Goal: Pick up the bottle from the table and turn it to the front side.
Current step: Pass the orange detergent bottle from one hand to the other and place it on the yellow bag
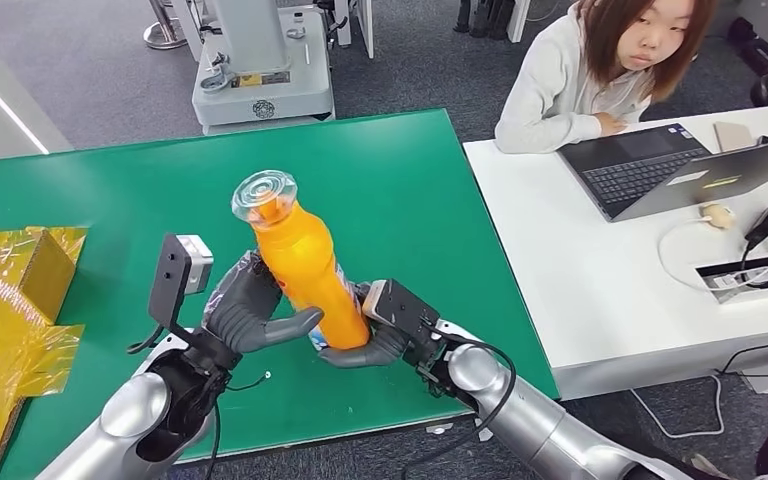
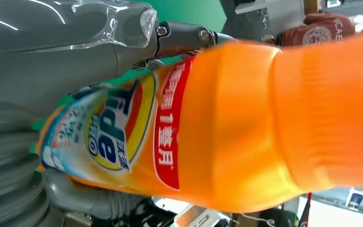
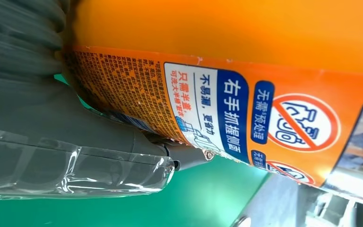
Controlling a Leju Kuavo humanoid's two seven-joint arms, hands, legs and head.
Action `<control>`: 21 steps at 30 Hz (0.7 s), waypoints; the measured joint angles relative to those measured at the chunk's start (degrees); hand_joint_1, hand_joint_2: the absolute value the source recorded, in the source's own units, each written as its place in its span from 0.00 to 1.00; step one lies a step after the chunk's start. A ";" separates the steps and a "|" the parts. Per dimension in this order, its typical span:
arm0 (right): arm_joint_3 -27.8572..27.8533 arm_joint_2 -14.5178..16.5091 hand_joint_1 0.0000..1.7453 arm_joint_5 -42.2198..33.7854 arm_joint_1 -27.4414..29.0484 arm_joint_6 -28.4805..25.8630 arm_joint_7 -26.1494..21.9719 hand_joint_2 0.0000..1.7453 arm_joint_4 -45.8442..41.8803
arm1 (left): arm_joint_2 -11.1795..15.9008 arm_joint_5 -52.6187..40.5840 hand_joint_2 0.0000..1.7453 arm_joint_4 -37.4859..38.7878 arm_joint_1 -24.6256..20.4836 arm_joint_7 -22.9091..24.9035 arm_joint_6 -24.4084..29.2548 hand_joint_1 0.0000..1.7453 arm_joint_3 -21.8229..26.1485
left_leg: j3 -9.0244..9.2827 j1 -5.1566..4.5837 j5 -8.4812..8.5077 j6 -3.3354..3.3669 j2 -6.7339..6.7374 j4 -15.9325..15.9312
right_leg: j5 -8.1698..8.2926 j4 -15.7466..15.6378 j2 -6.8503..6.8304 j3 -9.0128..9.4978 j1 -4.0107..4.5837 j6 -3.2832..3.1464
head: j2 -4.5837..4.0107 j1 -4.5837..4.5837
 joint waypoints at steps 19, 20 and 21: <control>0.84 1.08 1.00 -0.07 -1.51 0.21 -0.11 1.00 1.36 | -0.12 -0.13 1.00 0.02 -0.30 -0.01 0.43 0.00 -0.13 | 0.00 0.00 -0.01 0.00 0.00 0.00 | 0.00 -0.01 0.00 0.00 0.00 0.00 | 0.00 -0.01; 0.88 1.10 1.00 -0.07 -1.54 0.26 -0.10 1.00 1.40 | -0.12 -0.25 1.00 0.02 -0.31 0.00 0.55 0.00 -0.13 | 0.00 0.00 -0.01 0.00 0.00 0.00 | 0.00 0.00 0.00 0.00 0.00 0.00 | 0.00 -0.01; 0.97 1.14 1.00 -0.05 -1.60 0.35 0.00 1.00 1.44 | -0.12 -0.49 1.00 0.02 -0.34 0.01 0.82 0.00 -0.15 | -0.01 0.00 -0.01 0.00 0.00 0.00 | 0.00 0.00 0.00 0.00 0.00 0.00 | 0.00 -0.01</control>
